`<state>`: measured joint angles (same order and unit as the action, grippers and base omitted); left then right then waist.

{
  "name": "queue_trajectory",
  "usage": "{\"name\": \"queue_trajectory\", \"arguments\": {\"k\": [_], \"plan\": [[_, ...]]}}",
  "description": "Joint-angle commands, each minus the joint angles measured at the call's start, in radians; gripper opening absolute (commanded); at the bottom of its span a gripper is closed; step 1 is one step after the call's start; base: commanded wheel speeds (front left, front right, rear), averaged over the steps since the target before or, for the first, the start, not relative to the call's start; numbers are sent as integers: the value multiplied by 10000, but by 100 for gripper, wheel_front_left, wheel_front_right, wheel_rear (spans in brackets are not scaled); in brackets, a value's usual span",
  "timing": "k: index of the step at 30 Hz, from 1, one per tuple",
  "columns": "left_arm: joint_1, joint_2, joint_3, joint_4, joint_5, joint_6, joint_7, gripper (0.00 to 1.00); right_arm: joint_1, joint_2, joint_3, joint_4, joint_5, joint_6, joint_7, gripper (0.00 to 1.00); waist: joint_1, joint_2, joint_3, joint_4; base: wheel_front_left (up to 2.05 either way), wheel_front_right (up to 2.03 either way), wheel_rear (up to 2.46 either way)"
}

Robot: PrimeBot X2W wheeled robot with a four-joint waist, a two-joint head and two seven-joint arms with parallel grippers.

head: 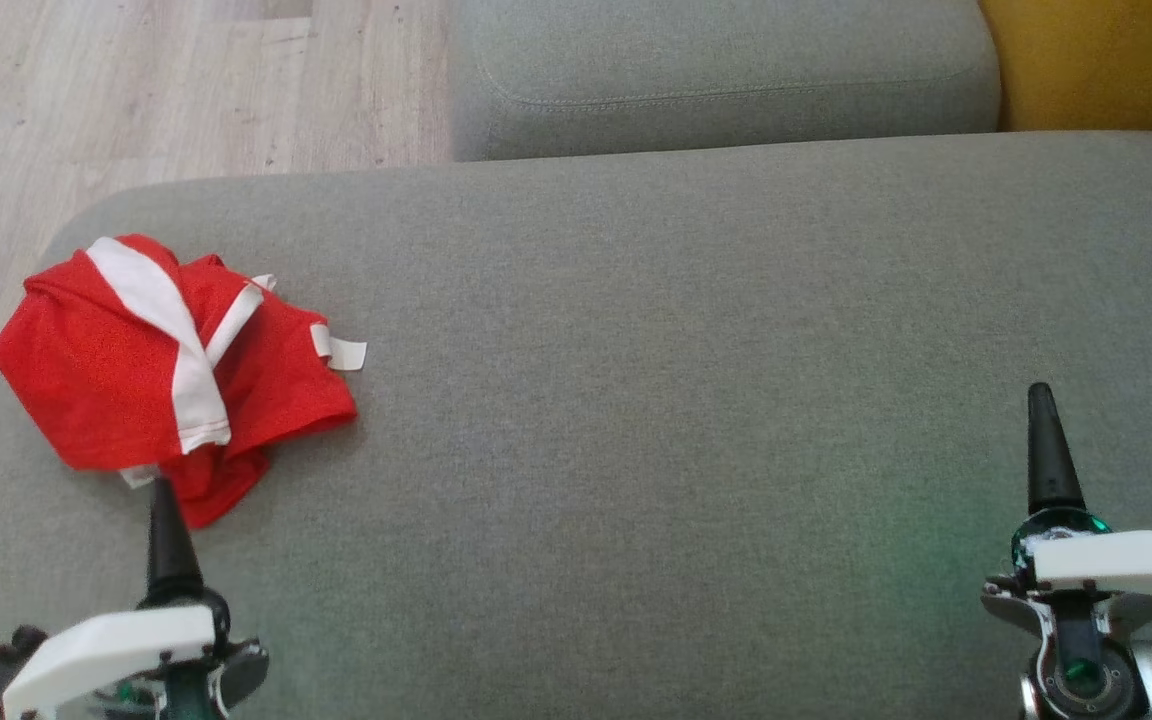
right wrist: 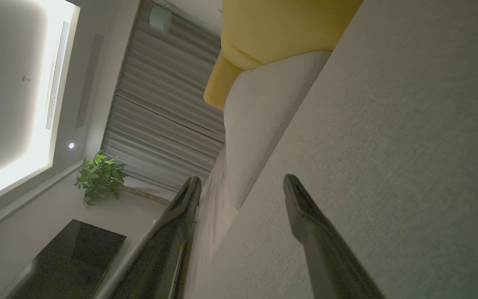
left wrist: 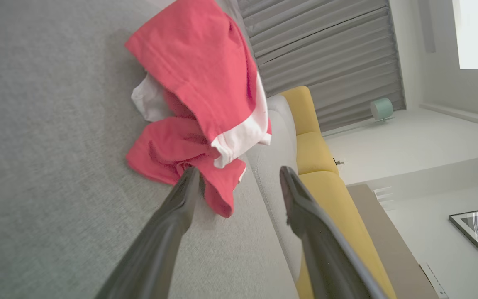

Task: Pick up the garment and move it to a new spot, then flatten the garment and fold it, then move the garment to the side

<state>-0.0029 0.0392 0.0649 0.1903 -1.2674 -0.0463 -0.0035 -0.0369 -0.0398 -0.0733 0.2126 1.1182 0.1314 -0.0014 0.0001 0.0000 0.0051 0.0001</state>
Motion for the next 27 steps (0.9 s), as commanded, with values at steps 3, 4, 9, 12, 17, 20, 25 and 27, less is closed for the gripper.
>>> {"name": "queue_trajectory", "arguments": {"k": [3, 4, 9, 12, 17, 20, 25, 27], "plan": [[-520, 57, -42, -684, 664, 118, -153, 100, -425, -58, 174, -491, -680, -3, -163, 100, 0, 0, 18, -6, 0, 0, 0], [-514, 58, -92, -778, 778, 172, -183, 100, -428, -59, 213, -517, -850, -3, -193, 100, 0, 0, 22, -11, 0, 0, 0], [-451, 61, -332, -961, 1508, 185, -330, 100, -459, -61, 364, -755, -1796, -3, -340, 100, 0, 0, 39, -42, 0, 0, 0], [-485, 63, -529, -1024, 2425, 266, -418, 100, -453, -63, 440, -897, -2357, -3, -429, 100, 0, 0, 42, -59, 0, 0, 0], [-567, 92, -1050, -1107, 3987, 422, -565, 100, -441, -66, 566, -1048, -3295, -3, -576, 100, 0, 0, 43, -74, 0, 0, 0], [-638, 276, -1425, -1136, 4736, 613, -653, 100, -444, -68, 667, -1122, -3825, -4, -665, 100, 0, 0, 45, -86, 0, 0, 0], [-755, 622, -2153, -1038, 5630, 979, -799, 100, -403, -70, 834, -1190, -4687, -4, -811, 100, 0, 0, 40, -79, 0, 0, 0], [-819, 754, -2404, -994, 5929, 1162, -858, 100, -388, -71, 930, -1191, -5054, -4, -870, 100, 0, 0, 38, -78, 0, 0, 0]]}}
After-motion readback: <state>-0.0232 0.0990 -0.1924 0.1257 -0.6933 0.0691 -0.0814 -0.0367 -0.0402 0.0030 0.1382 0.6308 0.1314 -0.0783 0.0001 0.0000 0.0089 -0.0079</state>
